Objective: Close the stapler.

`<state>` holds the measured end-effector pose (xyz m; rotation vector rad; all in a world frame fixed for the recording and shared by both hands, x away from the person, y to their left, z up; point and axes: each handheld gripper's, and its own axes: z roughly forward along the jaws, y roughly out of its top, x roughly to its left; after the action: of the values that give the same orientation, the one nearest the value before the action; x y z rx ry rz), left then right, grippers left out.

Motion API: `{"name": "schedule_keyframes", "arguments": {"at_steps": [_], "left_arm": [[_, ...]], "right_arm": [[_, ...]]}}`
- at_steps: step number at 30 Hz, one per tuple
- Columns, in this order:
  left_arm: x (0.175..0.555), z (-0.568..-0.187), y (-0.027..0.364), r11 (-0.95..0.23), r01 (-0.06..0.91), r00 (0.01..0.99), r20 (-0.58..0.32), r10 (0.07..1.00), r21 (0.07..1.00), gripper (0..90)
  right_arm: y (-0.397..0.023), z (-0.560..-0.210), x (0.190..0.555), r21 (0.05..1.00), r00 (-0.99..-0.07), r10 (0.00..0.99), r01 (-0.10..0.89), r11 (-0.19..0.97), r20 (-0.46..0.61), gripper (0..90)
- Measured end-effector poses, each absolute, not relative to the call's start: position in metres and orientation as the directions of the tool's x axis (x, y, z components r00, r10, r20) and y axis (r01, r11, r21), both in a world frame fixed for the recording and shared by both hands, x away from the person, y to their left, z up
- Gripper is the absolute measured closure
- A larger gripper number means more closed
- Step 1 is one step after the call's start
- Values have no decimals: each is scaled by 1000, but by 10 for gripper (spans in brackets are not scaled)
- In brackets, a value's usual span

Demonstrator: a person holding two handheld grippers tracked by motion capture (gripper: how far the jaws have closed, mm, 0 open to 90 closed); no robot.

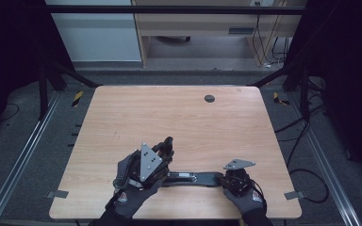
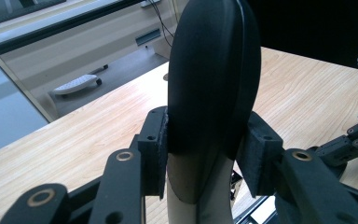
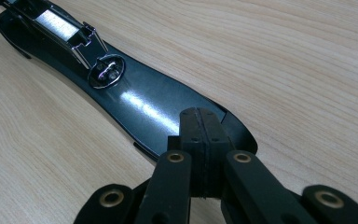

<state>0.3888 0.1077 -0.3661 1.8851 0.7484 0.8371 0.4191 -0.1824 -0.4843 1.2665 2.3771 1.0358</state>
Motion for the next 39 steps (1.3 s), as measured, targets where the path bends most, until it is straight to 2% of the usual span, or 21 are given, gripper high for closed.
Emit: {"name": "schedule_keyframes", "arguments": {"at_steps": [39], "left_arm": [[384, -377, 68, -519, 81, 571, 387, 724, 851, 562]], "right_arm": [[-182, -485, 419, 697, -589, 802, 617, 366, 100, 900]]}}
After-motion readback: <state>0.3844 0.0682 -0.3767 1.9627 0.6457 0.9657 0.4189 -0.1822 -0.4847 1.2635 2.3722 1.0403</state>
